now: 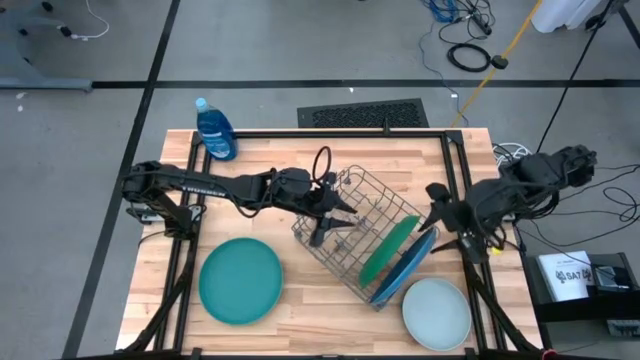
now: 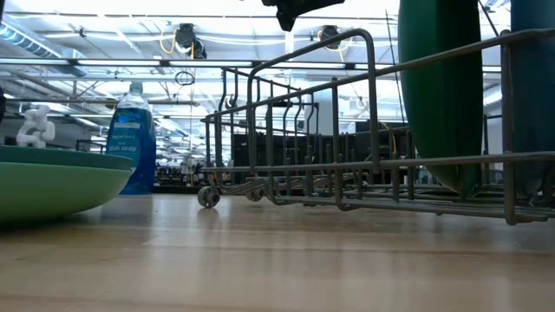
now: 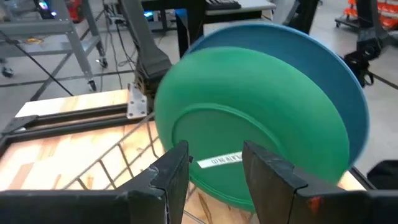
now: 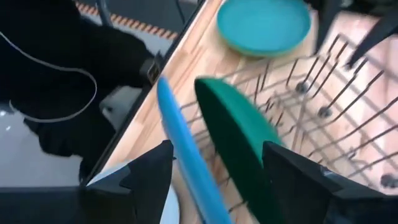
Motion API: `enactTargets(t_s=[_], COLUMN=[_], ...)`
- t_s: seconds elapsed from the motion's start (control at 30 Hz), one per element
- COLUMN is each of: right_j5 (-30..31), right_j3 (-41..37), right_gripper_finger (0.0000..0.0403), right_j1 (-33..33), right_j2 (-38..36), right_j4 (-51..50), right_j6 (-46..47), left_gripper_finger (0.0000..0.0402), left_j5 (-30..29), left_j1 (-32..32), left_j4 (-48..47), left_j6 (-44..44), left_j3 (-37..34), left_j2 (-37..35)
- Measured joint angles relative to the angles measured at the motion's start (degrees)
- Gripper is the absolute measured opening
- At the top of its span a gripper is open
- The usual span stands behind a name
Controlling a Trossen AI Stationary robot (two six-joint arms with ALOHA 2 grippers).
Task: Sort dishes
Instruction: Adjust the plates in the dish rack
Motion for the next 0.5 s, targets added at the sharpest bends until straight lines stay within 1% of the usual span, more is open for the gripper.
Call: enactTargets(t_s=[0.17,0.27,0.4,0.5], right_j5=[-2.75,-3.03,-2.45,-0.57], right_j3=[0.00,0.01,-0.01,-0.02], right_gripper_finger=[0.0219,0.0204,0.0181,0.0159], right_j1=[1.46,2.44,3.33,3.68], right_j2=[3.07,4.95,8.64,11.28], right_j4=[-3.91,-5.11,-7.29,-7.54], right_j6=[0.54,-1.09,-2.71,-5.09], left_gripper_finger=[0.0150,0.0150,0.0150,0.0150], left_j5=[-0.20,-0.17,-0.18,-0.17], left_j1=[0.18,0.07,0.14,0.15], left_j4=[1.00,1.68,2.78,3.39], left_j6=[-1.42,-1.55,-3.04,-4.06], left_j3=[0.00,0.00,0.00,0.00], left_j2=[0.00,0.00,0.00,-0.02])
